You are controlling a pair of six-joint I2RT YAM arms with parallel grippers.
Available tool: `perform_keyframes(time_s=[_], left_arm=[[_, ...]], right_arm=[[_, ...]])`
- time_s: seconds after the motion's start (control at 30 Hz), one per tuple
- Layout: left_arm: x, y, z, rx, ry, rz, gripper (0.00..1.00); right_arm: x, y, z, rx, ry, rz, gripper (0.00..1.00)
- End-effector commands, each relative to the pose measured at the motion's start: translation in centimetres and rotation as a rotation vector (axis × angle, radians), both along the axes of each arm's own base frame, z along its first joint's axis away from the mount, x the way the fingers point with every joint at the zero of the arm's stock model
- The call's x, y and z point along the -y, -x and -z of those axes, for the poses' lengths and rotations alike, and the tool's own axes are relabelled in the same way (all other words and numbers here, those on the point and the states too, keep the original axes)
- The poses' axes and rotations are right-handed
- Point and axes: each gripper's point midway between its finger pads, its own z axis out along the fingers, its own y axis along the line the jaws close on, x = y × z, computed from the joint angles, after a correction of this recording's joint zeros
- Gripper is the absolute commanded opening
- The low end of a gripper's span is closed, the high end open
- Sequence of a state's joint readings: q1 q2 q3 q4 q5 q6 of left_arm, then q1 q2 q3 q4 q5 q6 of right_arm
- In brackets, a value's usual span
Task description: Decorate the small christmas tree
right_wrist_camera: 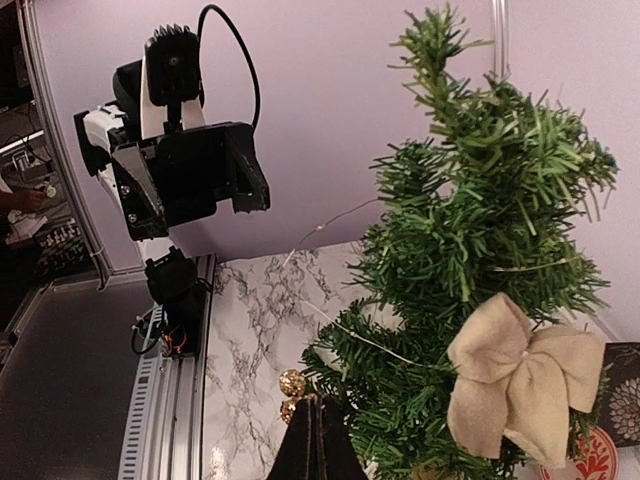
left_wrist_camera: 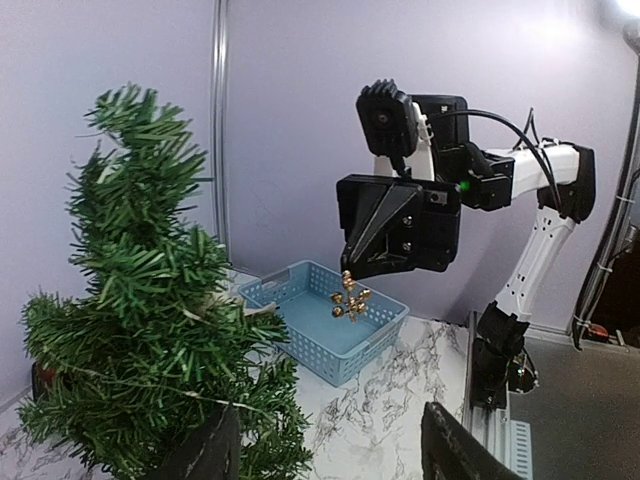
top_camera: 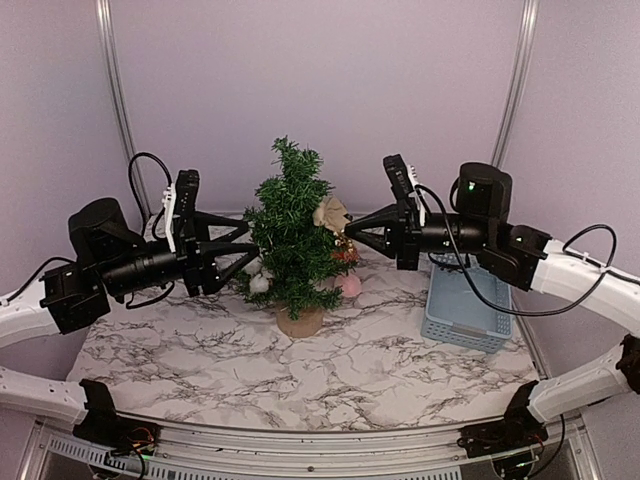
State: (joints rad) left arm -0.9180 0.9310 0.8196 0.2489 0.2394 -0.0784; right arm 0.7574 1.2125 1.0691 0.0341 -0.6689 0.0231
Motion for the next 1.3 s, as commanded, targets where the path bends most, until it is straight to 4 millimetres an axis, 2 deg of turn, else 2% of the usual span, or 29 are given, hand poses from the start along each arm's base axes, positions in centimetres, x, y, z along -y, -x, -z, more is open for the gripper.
perform_keyframes(time_s=[0.0, 0.27, 0.47, 0.67, 0.87, 1.07, 1.27], left_arm=[[2.1, 1.2, -0.4, 0.103, -0.089, 0.002, 0.60], [4.6, 1.0, 0.3, 0.059, -0.124, 0.004, 0.58], [4.7, 0.1, 0.3, 0.037, -0.122, -0.045, 0.55], [5.1, 0.5, -0.1, 0.033, -0.109, -0.013, 0.53], [6.1, 0.7, 0.4, 0.028, -0.118, 0.024, 0.50], [6.6, 0.9, 1.2, 0.018, -0.134, 0.048, 0.37], [6.6, 1.4, 0.7, 0.000, -0.102, 0.073, 0.22]], right_arm=[[-2.0, 1.2, -2.7, 0.056, -0.038, -0.011, 0.00], [-4.1, 3.1, -3.7, 0.099, -0.026, -0.037, 0.00], [-4.9, 3.9, -3.0, 0.099, 0.014, -0.050, 0.00], [-5.4, 3.9, -2.4, 0.102, 0.039, -0.047, 0.00], [-5.9, 4.1, -2.2, 0.106, 0.049, -0.055, 0.00], [-6.0, 4.3, -2.3, 0.107, 0.047, -0.059, 0.00], [-6.1, 4.5, -2.1, 0.107, 0.050, -0.068, 0.00]])
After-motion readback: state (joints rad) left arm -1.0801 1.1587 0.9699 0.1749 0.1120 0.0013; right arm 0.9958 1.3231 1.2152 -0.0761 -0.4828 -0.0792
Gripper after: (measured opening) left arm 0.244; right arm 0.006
